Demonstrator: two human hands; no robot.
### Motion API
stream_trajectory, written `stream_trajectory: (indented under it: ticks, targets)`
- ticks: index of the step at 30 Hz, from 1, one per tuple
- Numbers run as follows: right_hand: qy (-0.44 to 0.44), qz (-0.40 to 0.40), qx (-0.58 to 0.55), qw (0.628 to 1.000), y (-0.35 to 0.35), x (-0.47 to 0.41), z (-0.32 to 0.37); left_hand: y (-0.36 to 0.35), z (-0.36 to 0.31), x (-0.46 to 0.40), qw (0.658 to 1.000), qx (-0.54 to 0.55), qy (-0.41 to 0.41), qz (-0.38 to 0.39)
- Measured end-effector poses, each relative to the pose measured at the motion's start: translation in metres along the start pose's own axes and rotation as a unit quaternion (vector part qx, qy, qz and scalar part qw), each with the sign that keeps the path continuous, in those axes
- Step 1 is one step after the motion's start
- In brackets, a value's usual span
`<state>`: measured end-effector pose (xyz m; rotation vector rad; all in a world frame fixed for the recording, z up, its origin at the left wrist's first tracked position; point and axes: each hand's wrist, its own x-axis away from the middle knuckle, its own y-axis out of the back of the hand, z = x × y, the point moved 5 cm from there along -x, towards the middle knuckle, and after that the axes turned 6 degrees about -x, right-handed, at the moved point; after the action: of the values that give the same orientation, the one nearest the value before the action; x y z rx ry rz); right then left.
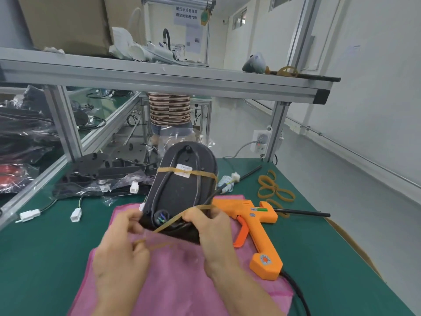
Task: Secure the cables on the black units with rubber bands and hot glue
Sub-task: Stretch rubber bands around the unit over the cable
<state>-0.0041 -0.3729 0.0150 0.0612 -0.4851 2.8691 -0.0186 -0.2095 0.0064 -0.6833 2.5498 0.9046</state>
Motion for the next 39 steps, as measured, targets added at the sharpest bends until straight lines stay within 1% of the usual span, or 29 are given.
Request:
stream_trajectory:
  ticks: [2, 4, 6, 8, 9, 11, 12, 13, 16, 20, 21, 22, 23, 24, 25, 27, 29, 30, 31, 33, 35, 37, 39]
  targets:
    - [0.006, 0.008, 0.035, 0.999, 0.004, -0.002, 0.004, 0.004, 0.000, -0.004, 0.998, 0.063, -0.002, 0.027]
    - [0.008, 0.014, 0.056, 0.998, 0.009, -0.007, 0.007, 0.012, -0.003, -0.009, 0.993, 0.102, -0.004, 0.060]
    - [-0.004, 0.025, 0.062, 0.998, 0.013, -0.010, 0.009, 0.019, -0.004, -0.014, 0.992, 0.076, -0.039, 0.095]
    - [-0.016, 0.041, 0.067, 0.997, 0.017, -0.010, 0.010, 0.022, -0.010, -0.016, 0.988, 0.017, -0.102, 0.116]
    - [-0.021, 0.046, 0.060, 0.997, 0.019, -0.009, 0.011, 0.023, -0.013, -0.015, 0.984, -0.022, -0.133, 0.113]
    - [-0.030, 0.049, 0.028, 0.998, 0.024, -0.010, 0.011, 0.024, -0.018, -0.008, 0.965, -0.120, -0.220, 0.074]
    - [-0.032, 0.052, 0.018, 0.998, 0.026, -0.010, 0.011, 0.021, -0.016, -0.001, 0.952, -0.149, -0.261, 0.050]
    - [-0.034, 0.056, 0.014, 0.998, 0.028, -0.010, 0.011, 0.019, -0.012, 0.005, 0.945, -0.161, -0.283, 0.036]
    - [-0.041, 0.057, 0.013, 0.997, 0.036, -0.009, 0.009, 0.013, -0.003, 0.013, 0.939, -0.163, -0.302, 0.016]
    - [-0.051, 0.063, 0.030, 0.996, 0.047, -0.008, -0.002, 0.016, -0.013, 0.004, 0.922, -0.188, -0.339, 0.001]
    - [-0.055, 0.070, 0.034, 0.995, 0.048, -0.008, -0.005, 0.019, -0.020, 0.001, 0.922, -0.183, -0.342, 0.003]
    - [-0.062, 0.077, 0.039, 0.994, 0.049, -0.007, -0.008, 0.022, -0.026, -0.001, 0.929, -0.162, -0.333, 0.008]
    - [-0.068, 0.084, 0.043, 0.993, 0.049, -0.007, -0.011, 0.024, -0.031, -0.006, 0.947, -0.114, -0.300, 0.018]
    - [-0.075, 0.093, 0.043, 0.992, 0.047, -0.007, -0.013, 0.025, -0.035, -0.012, 0.966, -0.044, -0.251, 0.034]
    - [-0.080, 0.105, 0.044, 0.990, 0.045, -0.006, -0.016, 0.023, -0.035, -0.018, 0.979, 0.028, -0.194, 0.054]
    - [-0.083, 0.121, 0.040, 0.988, 0.042, -0.006, -0.017, 0.017, -0.036, -0.022, 0.981, 0.116, -0.123, 0.090]
    - [-0.076, 0.131, 0.029, 0.988, 0.041, -0.008, -0.014, 0.012, -0.030, -0.024, 0.981, 0.150, -0.073, 0.103]
    - [-0.076, 0.140, 0.020, 0.987, 0.040, -0.008, -0.013, 0.010, -0.025, -0.022, 0.982, 0.148, -0.058, 0.103]
    - [-0.075, 0.150, 0.005, 0.986, 0.040, -0.008, -0.012, 0.010, -0.019, -0.019, 0.985, 0.129, -0.061, 0.092]
    - [-0.074, 0.166, -0.026, 0.983, 0.040, -0.009, -0.011, 0.013, -0.014, -0.011, 0.991, 0.038, -0.121, 0.052]
    - [-0.073, 0.170, -0.043, 0.982, 0.039, -0.007, -0.012, 0.015, -0.009, -0.003, 0.986, -0.028, -0.165, 0.023]
    - [-0.076, 0.177, -0.053, 0.980, 0.036, -0.004, -0.015, 0.013, -0.001, 0.001, 0.979, -0.063, -0.192, 0.011]
    - [-0.084, 0.190, -0.057, 0.976, 0.032, -0.001, -0.017, 0.013, 0.008, 0.001, 0.981, -0.062, -0.182, 0.009]
